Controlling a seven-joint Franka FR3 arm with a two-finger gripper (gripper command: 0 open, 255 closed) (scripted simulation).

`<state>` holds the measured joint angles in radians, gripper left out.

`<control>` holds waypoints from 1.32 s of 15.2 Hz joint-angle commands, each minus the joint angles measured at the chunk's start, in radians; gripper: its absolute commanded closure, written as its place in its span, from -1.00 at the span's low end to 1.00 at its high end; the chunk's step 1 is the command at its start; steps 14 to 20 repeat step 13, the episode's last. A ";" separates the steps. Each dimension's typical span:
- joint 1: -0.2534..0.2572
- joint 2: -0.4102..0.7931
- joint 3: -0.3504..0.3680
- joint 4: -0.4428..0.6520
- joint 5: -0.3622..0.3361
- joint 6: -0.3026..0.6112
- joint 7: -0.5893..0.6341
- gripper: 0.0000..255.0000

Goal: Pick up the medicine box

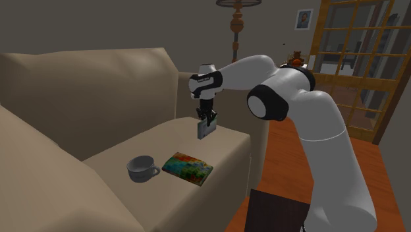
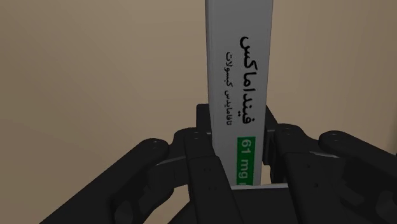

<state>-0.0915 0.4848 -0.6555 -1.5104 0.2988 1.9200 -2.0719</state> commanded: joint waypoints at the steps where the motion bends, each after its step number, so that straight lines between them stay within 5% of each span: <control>1: 0.000 -0.006 -0.003 0.021 -0.005 -0.025 0.005 1.00; 11: -0.015 -0.019 -0.011 0.140 -0.019 -0.152 0.018 1.00; 20: -0.015 -0.019 -0.012 0.142 -0.019 -0.154 0.018 1.00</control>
